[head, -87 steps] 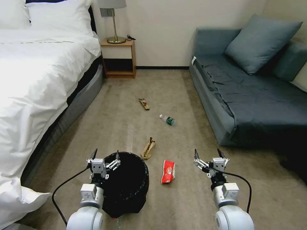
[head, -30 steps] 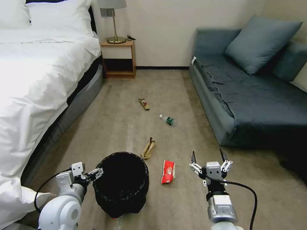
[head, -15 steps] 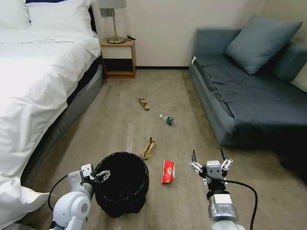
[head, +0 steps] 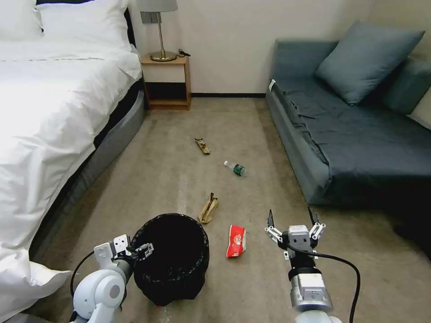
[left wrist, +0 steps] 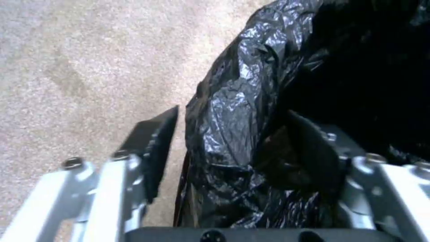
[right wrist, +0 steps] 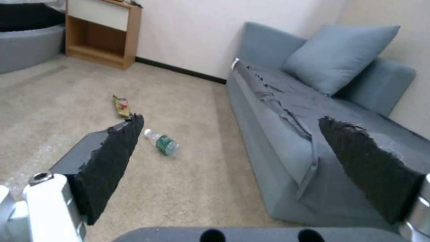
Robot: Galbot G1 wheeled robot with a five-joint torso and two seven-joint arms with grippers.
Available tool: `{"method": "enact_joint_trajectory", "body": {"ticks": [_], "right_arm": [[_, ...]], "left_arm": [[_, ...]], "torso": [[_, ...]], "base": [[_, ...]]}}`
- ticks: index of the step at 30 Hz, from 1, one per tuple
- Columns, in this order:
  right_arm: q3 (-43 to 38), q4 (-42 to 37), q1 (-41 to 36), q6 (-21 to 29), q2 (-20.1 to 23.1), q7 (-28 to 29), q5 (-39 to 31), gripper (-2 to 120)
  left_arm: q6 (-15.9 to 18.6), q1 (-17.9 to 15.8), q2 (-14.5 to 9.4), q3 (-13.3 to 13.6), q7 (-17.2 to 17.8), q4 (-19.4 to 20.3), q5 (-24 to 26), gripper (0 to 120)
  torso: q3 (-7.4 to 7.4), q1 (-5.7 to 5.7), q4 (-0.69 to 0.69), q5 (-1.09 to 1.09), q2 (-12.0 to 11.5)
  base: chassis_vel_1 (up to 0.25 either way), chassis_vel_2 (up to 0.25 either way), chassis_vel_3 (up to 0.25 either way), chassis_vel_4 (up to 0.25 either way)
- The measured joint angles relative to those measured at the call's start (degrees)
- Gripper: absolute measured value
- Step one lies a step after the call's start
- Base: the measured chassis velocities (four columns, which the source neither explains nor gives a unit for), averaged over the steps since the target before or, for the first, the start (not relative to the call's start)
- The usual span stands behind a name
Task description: Pick up the trash bin, then pick up the garbage on the floor and place it into the trash bin.
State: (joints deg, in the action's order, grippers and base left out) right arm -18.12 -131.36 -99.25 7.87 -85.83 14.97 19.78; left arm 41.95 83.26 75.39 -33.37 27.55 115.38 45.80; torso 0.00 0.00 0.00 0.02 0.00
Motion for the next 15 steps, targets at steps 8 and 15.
{"method": "enact_joint_trajectory", "body": {"ticks": [8, 15], "right_arm": [[-0.4, -0.2, -0.1, -0.3, 0.1, 0.0, -0.2, 100], [-0.4, -0.2, 0.2, -0.6, 0.3, 0.1, -1.0, 100]], "left_arm": [[-0.1, -0.2, 0.1, 0.1, 0.1, -0.4, 0.3, 30], [0.0, 0.5, 0.3, -0.4, -0.1, 0.0, 0.5, 8]], "torso": [[0.00, 0.00, 0.00, 0.00, 0.0], [0.00, 0.00, 0.00, -0.03, 0.0]], "base": [[0.000, 0.000, 0.000, 0.000], [0.000, 0.000, 0.000, 0.000]]}}
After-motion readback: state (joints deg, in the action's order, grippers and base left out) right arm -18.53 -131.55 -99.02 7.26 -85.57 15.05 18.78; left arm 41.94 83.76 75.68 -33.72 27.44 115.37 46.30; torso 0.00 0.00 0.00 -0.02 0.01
